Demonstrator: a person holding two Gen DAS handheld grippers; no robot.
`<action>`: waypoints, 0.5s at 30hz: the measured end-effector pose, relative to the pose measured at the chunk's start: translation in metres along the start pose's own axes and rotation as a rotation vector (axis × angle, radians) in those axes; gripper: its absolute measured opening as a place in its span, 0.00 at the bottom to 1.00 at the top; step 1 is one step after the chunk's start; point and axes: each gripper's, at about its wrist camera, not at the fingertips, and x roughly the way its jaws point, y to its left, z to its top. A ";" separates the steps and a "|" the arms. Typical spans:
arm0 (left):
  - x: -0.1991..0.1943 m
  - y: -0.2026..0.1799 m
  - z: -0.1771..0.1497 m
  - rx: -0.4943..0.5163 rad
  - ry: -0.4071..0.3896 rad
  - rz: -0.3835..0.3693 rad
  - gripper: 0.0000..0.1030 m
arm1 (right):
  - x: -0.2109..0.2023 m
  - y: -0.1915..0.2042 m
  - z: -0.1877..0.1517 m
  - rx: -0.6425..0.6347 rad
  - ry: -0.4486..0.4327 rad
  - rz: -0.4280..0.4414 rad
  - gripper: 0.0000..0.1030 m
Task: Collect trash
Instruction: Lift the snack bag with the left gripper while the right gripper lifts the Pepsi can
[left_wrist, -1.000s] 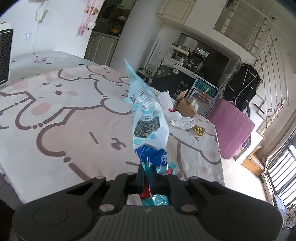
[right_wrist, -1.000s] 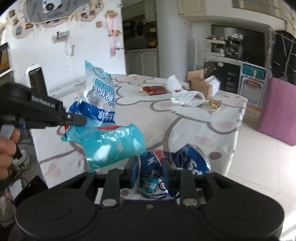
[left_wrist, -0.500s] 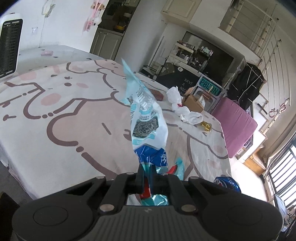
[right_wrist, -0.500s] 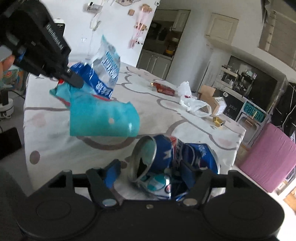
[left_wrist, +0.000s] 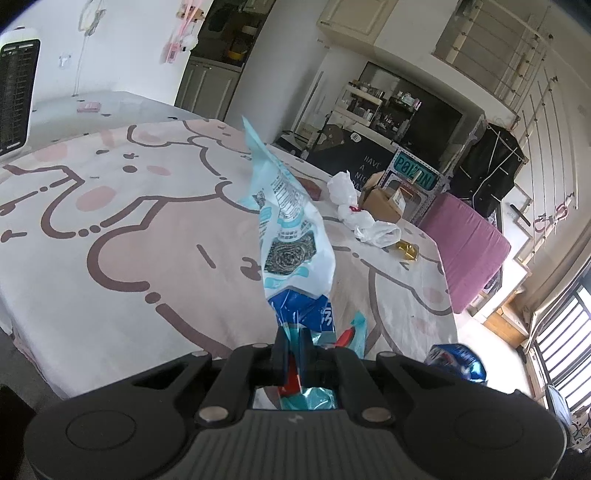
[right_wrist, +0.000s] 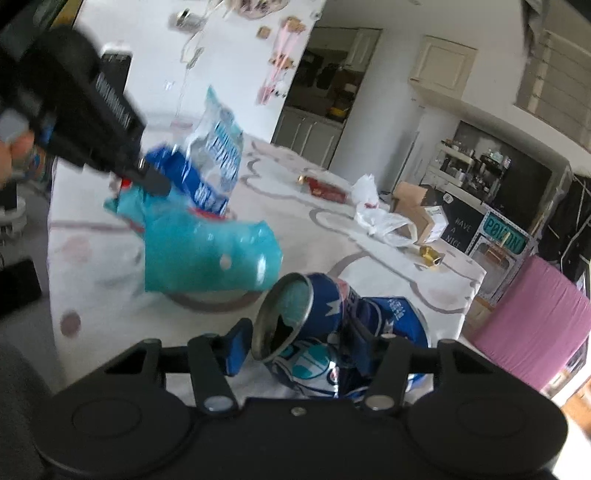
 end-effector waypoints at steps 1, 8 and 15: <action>-0.001 0.000 0.000 0.001 -0.002 -0.001 0.05 | -0.005 -0.002 0.004 0.019 -0.012 0.006 0.54; -0.008 -0.008 0.002 0.022 -0.013 -0.008 0.05 | -0.028 -0.015 0.027 0.090 -0.067 0.006 0.54; -0.015 -0.034 0.005 0.076 -0.025 -0.030 0.04 | -0.042 -0.043 0.032 0.164 -0.055 -0.052 0.54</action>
